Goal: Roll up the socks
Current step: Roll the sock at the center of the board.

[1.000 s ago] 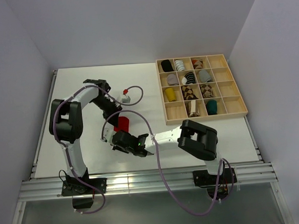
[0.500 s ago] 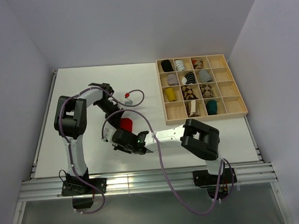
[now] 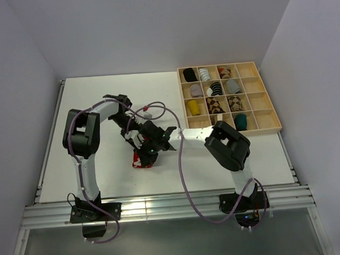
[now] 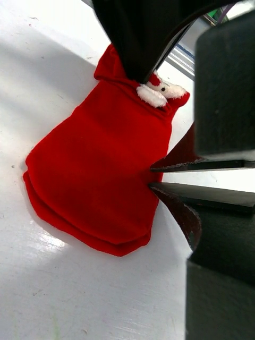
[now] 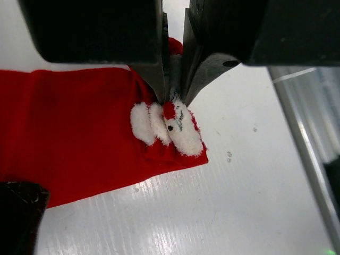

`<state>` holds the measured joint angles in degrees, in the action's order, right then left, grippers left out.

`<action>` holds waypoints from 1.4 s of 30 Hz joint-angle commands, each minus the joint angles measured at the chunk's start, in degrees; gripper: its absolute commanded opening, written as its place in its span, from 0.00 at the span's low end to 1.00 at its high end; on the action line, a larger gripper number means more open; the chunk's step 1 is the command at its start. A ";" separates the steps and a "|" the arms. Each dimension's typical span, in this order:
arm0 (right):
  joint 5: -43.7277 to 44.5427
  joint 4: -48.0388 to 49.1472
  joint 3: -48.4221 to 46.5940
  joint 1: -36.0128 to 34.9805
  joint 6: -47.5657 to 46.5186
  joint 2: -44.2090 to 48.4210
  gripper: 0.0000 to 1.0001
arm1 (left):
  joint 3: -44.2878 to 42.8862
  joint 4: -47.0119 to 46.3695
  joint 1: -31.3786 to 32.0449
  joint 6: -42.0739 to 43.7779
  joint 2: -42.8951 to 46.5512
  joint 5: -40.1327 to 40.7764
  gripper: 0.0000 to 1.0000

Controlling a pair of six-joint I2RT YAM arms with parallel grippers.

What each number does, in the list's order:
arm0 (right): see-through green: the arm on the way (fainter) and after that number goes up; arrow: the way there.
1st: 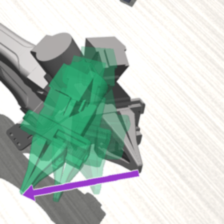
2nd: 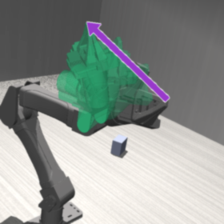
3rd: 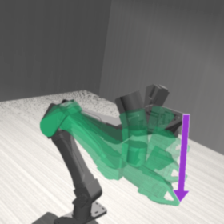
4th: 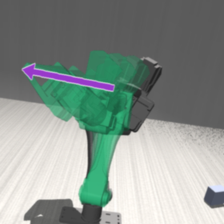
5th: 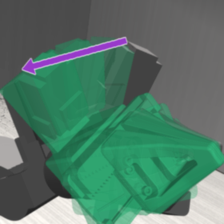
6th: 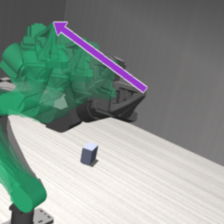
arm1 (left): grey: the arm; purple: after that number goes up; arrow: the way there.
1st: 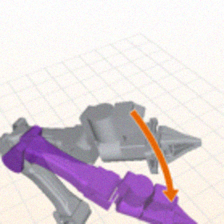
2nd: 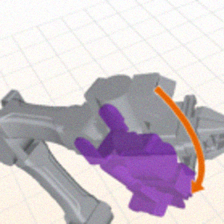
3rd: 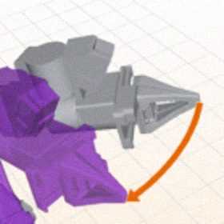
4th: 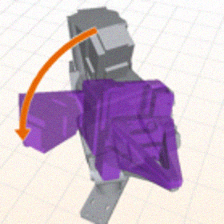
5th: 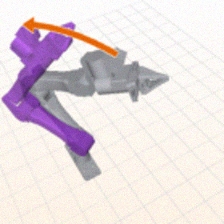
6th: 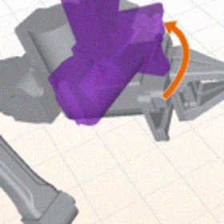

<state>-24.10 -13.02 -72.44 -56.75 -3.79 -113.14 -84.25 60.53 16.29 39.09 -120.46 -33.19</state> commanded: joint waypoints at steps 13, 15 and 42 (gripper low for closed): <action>-23.19 1.85 -3.23 10.08 18.72 -16.40 0.04 | 3.90 -19.82 2.16 -3.93 4.35 4.89 0.28; -23.62 2.12 -3.23 11.57 21.71 -17.11 0.04 | 4.88 -21.76 2.16 -5.33 6.99 5.50 0.32; -16.69 -17.82 -20.53 15.44 22.34 -26.07 0.01 | 19.18 -28.45 -14.89 -0.46 34.32 -2.85 0.47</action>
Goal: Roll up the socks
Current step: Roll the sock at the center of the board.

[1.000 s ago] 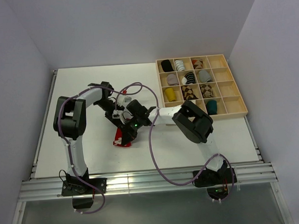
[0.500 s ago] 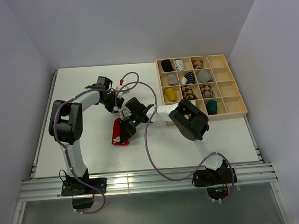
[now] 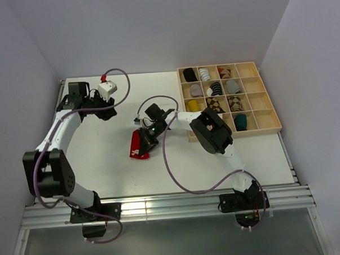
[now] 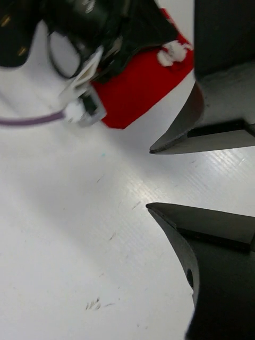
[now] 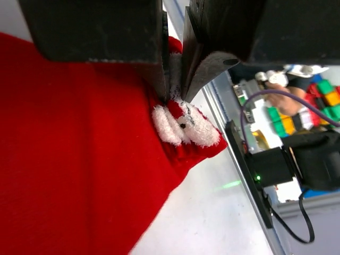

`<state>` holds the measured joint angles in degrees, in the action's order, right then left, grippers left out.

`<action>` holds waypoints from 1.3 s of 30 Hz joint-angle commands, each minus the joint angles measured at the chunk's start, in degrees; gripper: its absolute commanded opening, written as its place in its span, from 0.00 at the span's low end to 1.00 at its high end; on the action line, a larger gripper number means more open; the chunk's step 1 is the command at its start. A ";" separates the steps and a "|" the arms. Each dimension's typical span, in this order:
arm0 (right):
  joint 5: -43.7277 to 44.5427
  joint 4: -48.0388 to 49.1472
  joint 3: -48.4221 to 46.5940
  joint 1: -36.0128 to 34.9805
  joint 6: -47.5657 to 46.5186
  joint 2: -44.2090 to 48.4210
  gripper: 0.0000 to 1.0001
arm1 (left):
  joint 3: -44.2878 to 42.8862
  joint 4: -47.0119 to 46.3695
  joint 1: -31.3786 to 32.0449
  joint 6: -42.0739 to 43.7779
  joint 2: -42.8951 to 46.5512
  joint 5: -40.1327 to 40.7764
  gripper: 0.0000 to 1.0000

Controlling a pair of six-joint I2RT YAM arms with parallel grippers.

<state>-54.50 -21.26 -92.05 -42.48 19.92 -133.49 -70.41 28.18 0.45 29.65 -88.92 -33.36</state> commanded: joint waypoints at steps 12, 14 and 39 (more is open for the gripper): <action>11.52 -21.80 -18.07 3.89 -3.40 -13.90 0.02 | 35.92 -5.82 18.06 27.92 27.12 7.43 0.56; 12.05 -23.38 -19.82 4.07 -4.10 -14.77 0.02 | 39.72 -8.75 21.25 27.74 30.03 9.01 0.58; 6.87 -25.06 -17.81 4.60 -8.06 -15.92 0.04 | 51.16 -39.96 28.73 34.24 20.46 14.46 0.60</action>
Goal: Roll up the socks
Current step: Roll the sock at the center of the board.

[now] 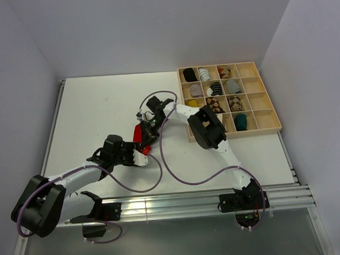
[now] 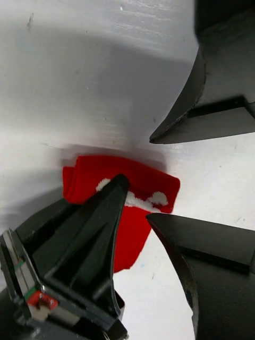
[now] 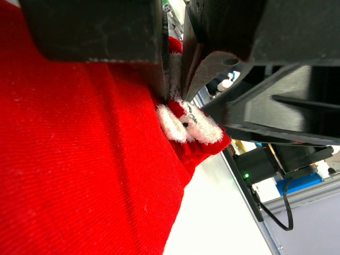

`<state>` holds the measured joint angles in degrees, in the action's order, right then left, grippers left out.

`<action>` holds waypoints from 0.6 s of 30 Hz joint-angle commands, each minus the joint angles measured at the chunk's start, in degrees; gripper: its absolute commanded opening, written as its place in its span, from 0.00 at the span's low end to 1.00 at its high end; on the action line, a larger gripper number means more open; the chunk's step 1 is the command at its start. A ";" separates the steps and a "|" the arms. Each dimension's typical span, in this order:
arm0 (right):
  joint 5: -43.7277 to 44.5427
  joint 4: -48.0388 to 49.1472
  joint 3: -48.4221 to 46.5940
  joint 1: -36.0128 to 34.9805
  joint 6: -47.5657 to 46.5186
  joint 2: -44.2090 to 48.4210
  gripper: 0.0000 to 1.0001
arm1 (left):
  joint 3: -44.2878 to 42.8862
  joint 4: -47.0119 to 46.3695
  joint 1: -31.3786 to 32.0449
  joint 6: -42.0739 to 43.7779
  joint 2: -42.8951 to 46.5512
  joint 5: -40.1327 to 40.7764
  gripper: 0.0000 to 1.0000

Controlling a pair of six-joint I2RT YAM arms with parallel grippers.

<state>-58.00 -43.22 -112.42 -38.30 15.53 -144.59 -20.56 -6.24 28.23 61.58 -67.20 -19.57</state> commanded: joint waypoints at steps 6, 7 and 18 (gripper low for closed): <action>10.18 -3.45 2.56 0.42 -4.28 -4.64 0.04 | 0.34 -7.03 1.83 3.19 -5.39 1.47 0.57; 10.10 -3.19 2.99 0.42 -4.37 -4.56 0.04 | 0.08 -7.55 1.83 3.28 -6.01 1.55 0.56; 9.83 -3.54 3.18 0.51 -4.81 -3.42 0.05 | -2.99 -1.86 2.01 4.86 -12.08 2.26 0.22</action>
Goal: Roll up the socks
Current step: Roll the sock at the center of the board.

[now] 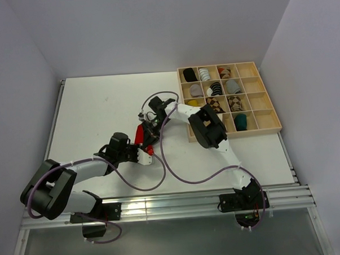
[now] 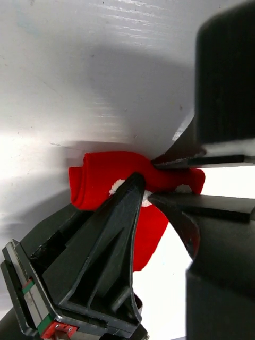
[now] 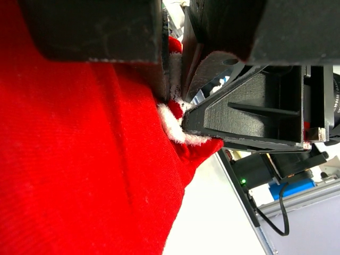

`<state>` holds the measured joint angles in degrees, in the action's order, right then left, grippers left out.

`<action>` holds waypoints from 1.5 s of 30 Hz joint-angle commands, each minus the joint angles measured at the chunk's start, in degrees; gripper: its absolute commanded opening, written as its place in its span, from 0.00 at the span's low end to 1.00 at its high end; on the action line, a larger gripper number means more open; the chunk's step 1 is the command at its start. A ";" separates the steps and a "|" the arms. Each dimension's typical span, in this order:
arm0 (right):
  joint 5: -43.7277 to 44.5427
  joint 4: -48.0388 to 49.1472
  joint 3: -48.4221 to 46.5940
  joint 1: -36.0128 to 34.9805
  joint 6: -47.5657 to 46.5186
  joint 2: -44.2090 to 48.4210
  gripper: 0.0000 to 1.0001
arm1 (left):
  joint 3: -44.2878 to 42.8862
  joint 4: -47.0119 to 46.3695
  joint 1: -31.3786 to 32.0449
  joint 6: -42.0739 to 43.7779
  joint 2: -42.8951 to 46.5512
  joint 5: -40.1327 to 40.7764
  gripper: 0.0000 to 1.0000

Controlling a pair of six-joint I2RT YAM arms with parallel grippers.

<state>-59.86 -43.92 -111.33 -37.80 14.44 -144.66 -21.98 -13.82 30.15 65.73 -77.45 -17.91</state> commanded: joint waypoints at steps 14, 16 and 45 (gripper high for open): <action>25.12 14.81 19.98 3.08 6.55 19.31 0.34 | -17.65 32.89 -1.06 -4.56 -6.31 -10.37 0.01; 30.29 18.95 23.51 3.78 9.71 25.35 0.36 | -20.38 36.30 -1.93 -5.88 -7.62 -12.31 0.00; 60.46 54.56 65.02 -15.71 -7.57 63.48 0.44 | -59.84 87.82 -16.00 5.89 -47.08 -27.71 0.00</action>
<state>-3.16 6.50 -43.70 -49.41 13.54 -77.56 -80.82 66.92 13.96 67.51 -120.44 -49.39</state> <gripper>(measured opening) 0.431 0.230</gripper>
